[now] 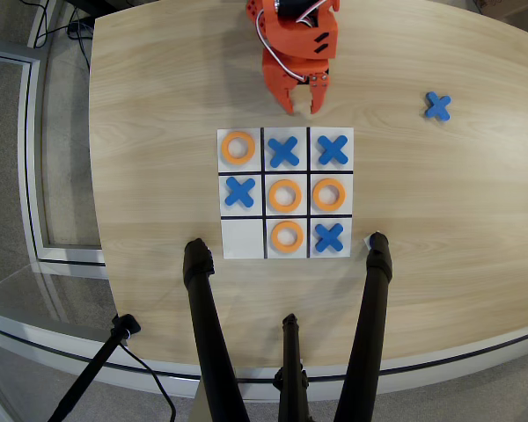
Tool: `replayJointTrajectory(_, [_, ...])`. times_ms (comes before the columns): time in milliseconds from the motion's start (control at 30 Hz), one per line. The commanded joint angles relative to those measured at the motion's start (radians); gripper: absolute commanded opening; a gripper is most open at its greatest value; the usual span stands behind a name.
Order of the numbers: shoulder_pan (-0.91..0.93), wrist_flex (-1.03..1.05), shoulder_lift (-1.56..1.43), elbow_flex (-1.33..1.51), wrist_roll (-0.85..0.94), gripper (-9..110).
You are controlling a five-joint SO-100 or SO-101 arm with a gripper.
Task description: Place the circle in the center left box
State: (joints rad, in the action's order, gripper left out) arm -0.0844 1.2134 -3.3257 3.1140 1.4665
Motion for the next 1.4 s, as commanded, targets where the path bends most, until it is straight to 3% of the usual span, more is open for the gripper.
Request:
replayJointTrajectory(0, [-0.005,0.014,-0.031,0.038,0.005,11])
replayJointTrajectory(333, [0.015,-0.023,-0.032,0.087,0.005,11])
replayJointTrajectory(433, [0.063,0.000,-0.032,0.087,0.005,0])
replayJointTrajectory(667, [0.156,0.052,-0.031,0.089,-0.040,0])
replayJointTrajectory(733, [0.282,0.054,-0.031,0.089,-0.044,0])
replayJointTrajectory(933, [0.974,0.054,-0.051,0.089,-0.038,0])
replayJointTrajectory(1100, [1.442,0.051,-0.067,0.089,-0.034,0])
replayJointTrajectory(1200, [1.641,0.057,-0.066,0.089,0.049,0])
replayJointTrajectory(1367, [1.787,0.058,-0.067,0.089,0.069,0])
